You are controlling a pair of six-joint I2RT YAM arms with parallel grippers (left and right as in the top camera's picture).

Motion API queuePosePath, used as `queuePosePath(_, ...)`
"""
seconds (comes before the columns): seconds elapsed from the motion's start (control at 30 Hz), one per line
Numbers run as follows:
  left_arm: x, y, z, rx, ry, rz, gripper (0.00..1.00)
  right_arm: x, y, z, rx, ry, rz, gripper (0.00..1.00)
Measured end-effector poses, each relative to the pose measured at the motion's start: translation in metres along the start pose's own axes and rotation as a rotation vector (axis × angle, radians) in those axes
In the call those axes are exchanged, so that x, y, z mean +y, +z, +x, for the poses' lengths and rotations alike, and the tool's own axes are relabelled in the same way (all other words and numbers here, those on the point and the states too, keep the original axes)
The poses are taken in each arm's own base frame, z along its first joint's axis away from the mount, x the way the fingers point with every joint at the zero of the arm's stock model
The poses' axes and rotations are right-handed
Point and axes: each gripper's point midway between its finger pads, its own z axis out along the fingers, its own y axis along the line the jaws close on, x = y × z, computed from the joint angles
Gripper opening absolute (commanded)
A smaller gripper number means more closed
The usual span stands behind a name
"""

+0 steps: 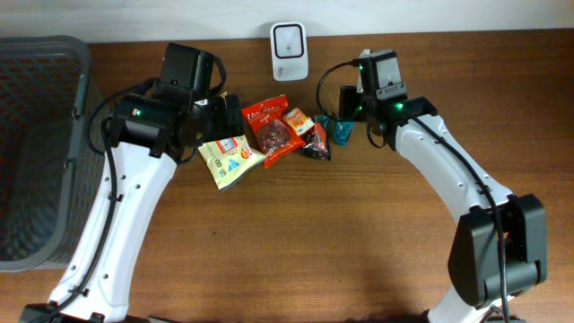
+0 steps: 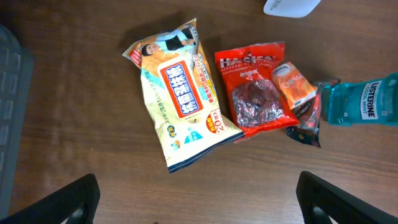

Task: Scan the item barcode
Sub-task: 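Close the right gripper around the mouthwash bottle cap, then lift the mouthwash bottle up with the right gripper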

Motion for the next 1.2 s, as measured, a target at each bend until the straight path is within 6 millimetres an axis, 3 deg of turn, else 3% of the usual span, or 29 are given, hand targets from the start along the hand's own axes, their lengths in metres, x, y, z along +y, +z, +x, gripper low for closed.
queuePosePath(0.43, 0.000, 0.000, 0.000, 0.000, 0.000, 0.000, 0.99, -0.006, -0.001, 0.015, 0.059, -0.003, 0.030, 0.71)
queuePosePath(0.47, 0.000, 0.000, 0.000, 0.000, 0.000, 0.000, 0.99, -0.006, -0.001, 0.015, 0.061, -0.003, 0.025, 0.80)
queuePosePath(0.53, 0.000, 0.000, 0.000, 0.000, 0.000, 0.000, 0.99, -0.005, -0.001, 0.015, 0.062, -0.004, 0.019, 0.86)
queuePosePath(0.57, 0.000, 0.000, 0.000, 0.000, 0.000, 0.000, 0.99, -0.005, -0.001, 0.015, 0.061, -0.003, 0.019, 0.98)
queuePosePath(1.07, 0.000, 0.000, 0.000, 0.000, 0.000, 0.000, 0.99, -0.003, 0.000, 0.012, 0.050, -0.002, 0.013, 0.99)
queuePosePath(1.2, 0.000, 0.000, 0.000, 0.000, 0.000, 0.000, 0.99, -0.002, 0.000, 0.006, 0.025, 0.001, 0.007, 0.84)
